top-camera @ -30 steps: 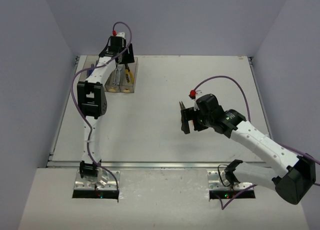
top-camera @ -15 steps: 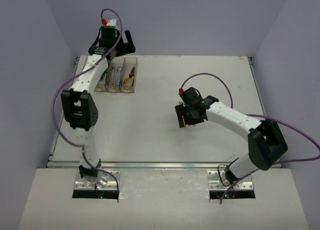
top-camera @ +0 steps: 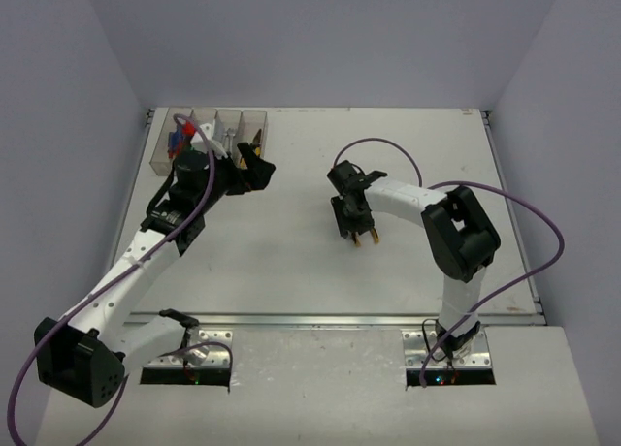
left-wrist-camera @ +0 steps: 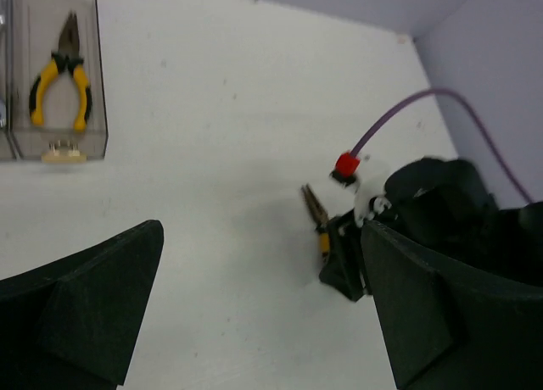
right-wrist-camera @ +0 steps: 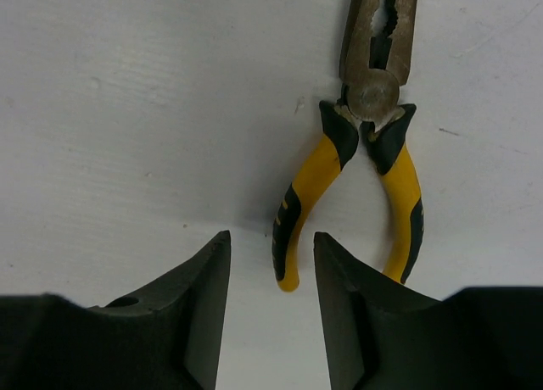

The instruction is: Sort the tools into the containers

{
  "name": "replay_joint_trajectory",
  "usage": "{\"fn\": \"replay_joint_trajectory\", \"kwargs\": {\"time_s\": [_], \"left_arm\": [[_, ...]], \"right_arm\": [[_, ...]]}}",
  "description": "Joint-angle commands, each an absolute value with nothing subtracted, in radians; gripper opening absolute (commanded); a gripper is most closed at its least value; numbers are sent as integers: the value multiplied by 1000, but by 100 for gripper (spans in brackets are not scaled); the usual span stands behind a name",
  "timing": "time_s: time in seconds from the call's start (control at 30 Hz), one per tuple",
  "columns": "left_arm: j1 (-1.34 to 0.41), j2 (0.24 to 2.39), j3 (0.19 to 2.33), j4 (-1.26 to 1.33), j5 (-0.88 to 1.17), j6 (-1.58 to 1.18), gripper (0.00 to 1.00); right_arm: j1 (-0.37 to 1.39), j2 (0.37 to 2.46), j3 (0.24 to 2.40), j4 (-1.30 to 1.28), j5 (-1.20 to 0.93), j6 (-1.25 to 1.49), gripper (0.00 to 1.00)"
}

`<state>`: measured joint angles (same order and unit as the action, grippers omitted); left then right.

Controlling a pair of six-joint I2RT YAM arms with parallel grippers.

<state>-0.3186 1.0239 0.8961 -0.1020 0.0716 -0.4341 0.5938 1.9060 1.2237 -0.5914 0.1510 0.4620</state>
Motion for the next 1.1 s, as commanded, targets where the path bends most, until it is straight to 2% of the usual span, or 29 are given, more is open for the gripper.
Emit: {"fn": "replay_joint_trajectory", "kwargs": {"time_s": [0.0, 0.07, 0.17, 0.27, 0.37, 0.53, 0.7, 0.87, 1.07], "left_arm": [[-314, 972, 823, -128, 118, -415, 100], [-314, 933, 796, -136, 128, -417, 100], [-315, 903, 759, -126, 165, -436, 100], [-314, 890, 726, -103, 201, -468, 100], [-324, 885, 683, -45, 224, -519, 100], [-358, 915, 586, 126, 220, -706, 100], [-498, 964, 438, 414, 116, -886, 100], [-648, 1107, 481, 535, -23, -942, 100], [-732, 1201, 533, 628, -138, -974, 98]], "right_arm": [[573, 1956, 1251, -569, 161, 460, 41], [569, 1969, 1231, -544, 135, 469, 38], [569, 1987, 1224, -529, 108, 475, 24], [569, 1967, 1201, -511, 95, 488, 0], [571, 1903, 1162, -473, 51, 498, 0], [580, 1679, 1021, -324, -98, 531, 0], [586, 1471, 927, -216, -200, 562, 0], [605, 1359, 909, -187, -284, 573, 0], [641, 1292, 911, -176, -301, 569, 0]]}}
